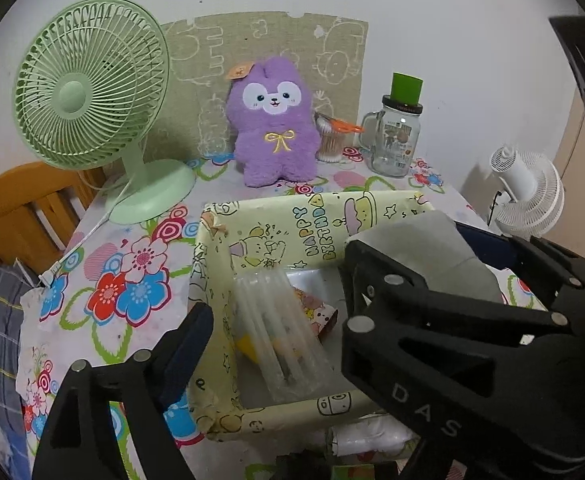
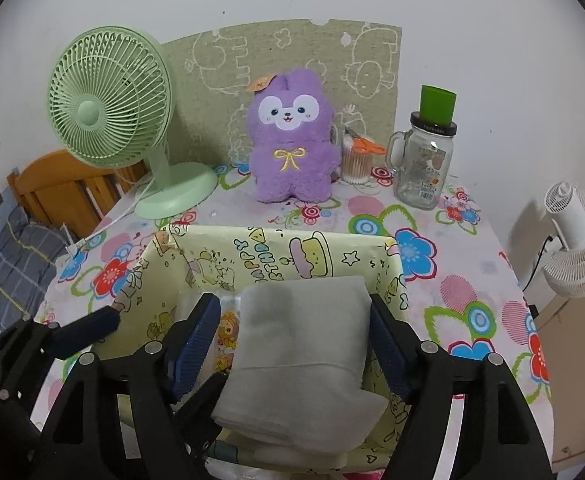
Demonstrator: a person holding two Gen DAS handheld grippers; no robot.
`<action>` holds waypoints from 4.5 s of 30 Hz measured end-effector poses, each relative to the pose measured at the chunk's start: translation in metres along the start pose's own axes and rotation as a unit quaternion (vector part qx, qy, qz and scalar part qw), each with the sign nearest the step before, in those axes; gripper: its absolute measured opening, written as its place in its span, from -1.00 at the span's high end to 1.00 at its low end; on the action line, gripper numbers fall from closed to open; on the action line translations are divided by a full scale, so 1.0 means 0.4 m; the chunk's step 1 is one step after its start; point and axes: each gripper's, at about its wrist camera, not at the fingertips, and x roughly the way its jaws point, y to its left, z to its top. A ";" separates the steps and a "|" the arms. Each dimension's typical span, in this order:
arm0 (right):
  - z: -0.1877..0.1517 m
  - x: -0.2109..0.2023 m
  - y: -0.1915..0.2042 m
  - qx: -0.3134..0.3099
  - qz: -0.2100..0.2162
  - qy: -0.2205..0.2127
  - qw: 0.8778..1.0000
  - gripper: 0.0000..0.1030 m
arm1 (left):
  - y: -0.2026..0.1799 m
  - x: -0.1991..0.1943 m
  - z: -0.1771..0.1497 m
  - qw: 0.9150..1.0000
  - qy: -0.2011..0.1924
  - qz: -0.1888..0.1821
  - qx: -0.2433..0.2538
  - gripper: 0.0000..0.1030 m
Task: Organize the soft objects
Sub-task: 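Lower the cup stack with the left tool into the box while the right tool lowers the cloth, then withdraw both open tools from the box toward the remaining items, then grasp the pink printed packet with the right tool while the left tool grasps the black umbrella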
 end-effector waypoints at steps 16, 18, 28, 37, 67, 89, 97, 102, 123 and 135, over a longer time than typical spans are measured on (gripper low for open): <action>-0.020 -0.092 0.015 -0.009 0.010 -0.014 1.000 -0.68 | -0.016 -0.061 -0.014 1.000 0.000 0.004 -0.005 -0.81; -0.024 -0.106 0.017 -0.010 0.011 -0.018 1.000 -0.68 | -0.021 -0.073 -0.018 1.000 -0.003 0.005 -0.002 -0.81; -0.041 -0.173 0.012 -0.007 0.011 -0.034 0.999 -0.70 | -0.041 -0.125 -0.033 1.000 -0.011 0.001 0.001 -0.83; -0.052 -0.235 0.010 -0.007 0.010 -0.049 0.999 -0.71 | -0.055 -0.173 -0.042 1.000 -0.017 0.001 0.001 -0.84; -0.164 -0.388 0.022 0.000 -0.001 -0.073 0.997 -0.86 | -0.086 -0.312 -0.146 0.999 -0.046 -0.004 0.014 -0.84; -0.250 -0.400 0.045 -0.005 -0.008 -0.068 0.998 -0.86 | -0.067 -0.327 -0.233 0.999 -0.046 0.000 0.018 -0.84; -0.287 -0.378 0.058 -0.005 -0.004 -0.058 0.998 -0.86 | -0.059 -0.307 -0.266 0.999 -0.039 0.000 0.027 -0.83; -0.305 -0.362 0.068 -0.005 -0.004 -0.052 0.999 -0.86 | -0.049 -0.292 -0.283 0.999 -0.032 -0.001 0.029 -0.83; -0.381 -0.278 0.098 0.006 -0.005 -0.014 1.000 -0.84 | -0.018 -0.210 -0.369 0.997 0.007 -0.006 0.071 -0.80; -0.428 -0.212 0.119 0.009 -0.004 0.030 0.999 -0.58 | 0.012 -0.163 -0.415 0.997 0.034 -0.008 0.070 -0.69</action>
